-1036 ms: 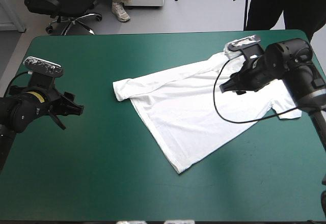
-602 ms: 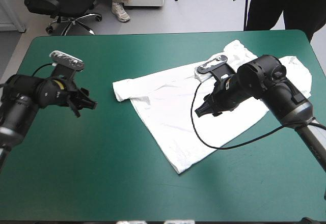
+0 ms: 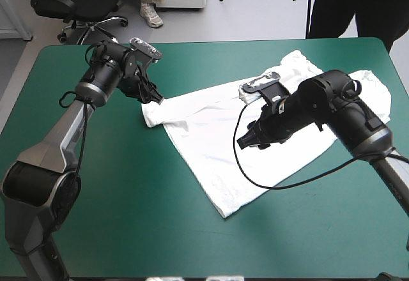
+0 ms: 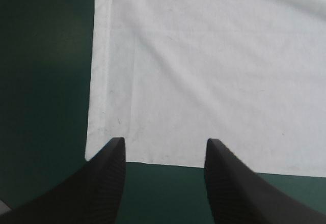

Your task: Fold the cloth

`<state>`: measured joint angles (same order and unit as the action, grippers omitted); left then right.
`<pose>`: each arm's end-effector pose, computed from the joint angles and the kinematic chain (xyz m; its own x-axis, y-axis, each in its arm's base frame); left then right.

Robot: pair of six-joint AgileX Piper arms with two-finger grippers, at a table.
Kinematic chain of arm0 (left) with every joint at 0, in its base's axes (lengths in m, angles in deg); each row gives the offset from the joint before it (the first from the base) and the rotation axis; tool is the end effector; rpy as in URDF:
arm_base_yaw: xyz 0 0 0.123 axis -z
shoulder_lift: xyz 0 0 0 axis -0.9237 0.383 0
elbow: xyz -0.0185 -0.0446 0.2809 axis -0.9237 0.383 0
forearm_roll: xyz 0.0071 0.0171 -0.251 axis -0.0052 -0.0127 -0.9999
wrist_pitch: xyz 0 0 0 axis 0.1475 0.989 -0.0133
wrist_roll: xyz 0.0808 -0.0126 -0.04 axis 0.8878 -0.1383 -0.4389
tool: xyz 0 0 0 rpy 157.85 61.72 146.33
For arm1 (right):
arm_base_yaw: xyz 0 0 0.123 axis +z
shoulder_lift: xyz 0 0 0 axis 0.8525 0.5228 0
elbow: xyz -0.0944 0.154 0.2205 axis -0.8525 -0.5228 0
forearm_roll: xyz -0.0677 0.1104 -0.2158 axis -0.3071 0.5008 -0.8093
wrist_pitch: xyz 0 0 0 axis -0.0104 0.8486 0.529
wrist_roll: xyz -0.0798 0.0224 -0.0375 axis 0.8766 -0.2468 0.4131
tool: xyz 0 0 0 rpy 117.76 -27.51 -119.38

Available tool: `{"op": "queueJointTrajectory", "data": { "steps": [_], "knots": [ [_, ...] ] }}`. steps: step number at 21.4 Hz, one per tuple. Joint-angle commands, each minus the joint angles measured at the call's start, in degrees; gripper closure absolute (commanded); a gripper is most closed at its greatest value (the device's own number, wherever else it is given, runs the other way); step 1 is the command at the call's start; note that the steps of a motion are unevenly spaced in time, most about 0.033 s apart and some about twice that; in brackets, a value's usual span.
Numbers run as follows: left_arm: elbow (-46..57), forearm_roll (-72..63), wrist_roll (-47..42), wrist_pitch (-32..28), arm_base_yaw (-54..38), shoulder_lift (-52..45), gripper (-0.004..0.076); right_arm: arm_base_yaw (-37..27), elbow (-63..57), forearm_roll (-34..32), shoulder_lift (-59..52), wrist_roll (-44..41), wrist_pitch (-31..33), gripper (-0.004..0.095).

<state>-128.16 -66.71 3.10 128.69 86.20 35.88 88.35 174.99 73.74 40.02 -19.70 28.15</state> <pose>0.3990 -0.1213 0.3273 -0.7093 0.5878 -0.3890 0.5202 0.8089 0.2739 0.2438 0.1565 0.3893 -0.7551 -0.4589 -0.4681 -0.5719 0.8102 0.1283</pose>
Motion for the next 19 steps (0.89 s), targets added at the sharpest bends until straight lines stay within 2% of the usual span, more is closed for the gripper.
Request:
{"op": "queueJointTrajectory", "data": {
  "steps": [1, 14, 16, 19],
  "knots": [
    [-2.13, -0.49, -0.01, -0.8, -0.43, -0.62, 0.0291, 0.06, 1.26, 1.83, -2.06, 0.53, 0.06, 0.046],
    [-2.37, -12.35, 7.67, -2.31, -5.0, 10.38, 0.0299, 0.06, 1.26, 4.58, -2.06, 0.32, -0.04, 0.0474],
    [-2.37, -15.99, 9.93, -2.19, -4.86, 11.59, 0.0361, 0.06, 1.26, 4.58, -2.06, 0.97, -0.04, 0.049],
    [-2.37, -16.4, 10.14, -2.05, -4.86, 12.87, 0.0508, 0.06, 1.26, 4.7, -2.06, 3.31, -1.11, 0.051]
  ]
}}
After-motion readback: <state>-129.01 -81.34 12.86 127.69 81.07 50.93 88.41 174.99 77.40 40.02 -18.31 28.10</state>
